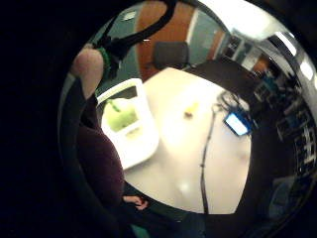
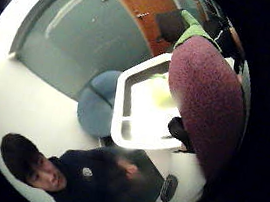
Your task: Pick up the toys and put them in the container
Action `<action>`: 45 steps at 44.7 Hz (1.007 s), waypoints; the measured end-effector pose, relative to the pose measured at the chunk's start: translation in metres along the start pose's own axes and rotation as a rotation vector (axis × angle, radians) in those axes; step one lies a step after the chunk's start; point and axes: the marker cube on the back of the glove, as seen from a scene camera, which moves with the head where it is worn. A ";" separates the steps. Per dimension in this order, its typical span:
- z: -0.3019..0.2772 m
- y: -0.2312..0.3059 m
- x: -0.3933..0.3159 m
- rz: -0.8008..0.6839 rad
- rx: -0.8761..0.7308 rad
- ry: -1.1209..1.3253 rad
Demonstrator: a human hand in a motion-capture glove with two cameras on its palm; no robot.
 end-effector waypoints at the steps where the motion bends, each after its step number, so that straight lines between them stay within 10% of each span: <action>1: 0.002 -0.014 -0.002 0.023 -0.010 -0.023; 20: 0.139 -0.042 -0.092 -0.137 -0.494 0.131; 34: 0.049 -0.080 0.087 0.404 -0.123 -0.129; 45: 0.127 -0.080 0.220 0.817 -0.337 0.149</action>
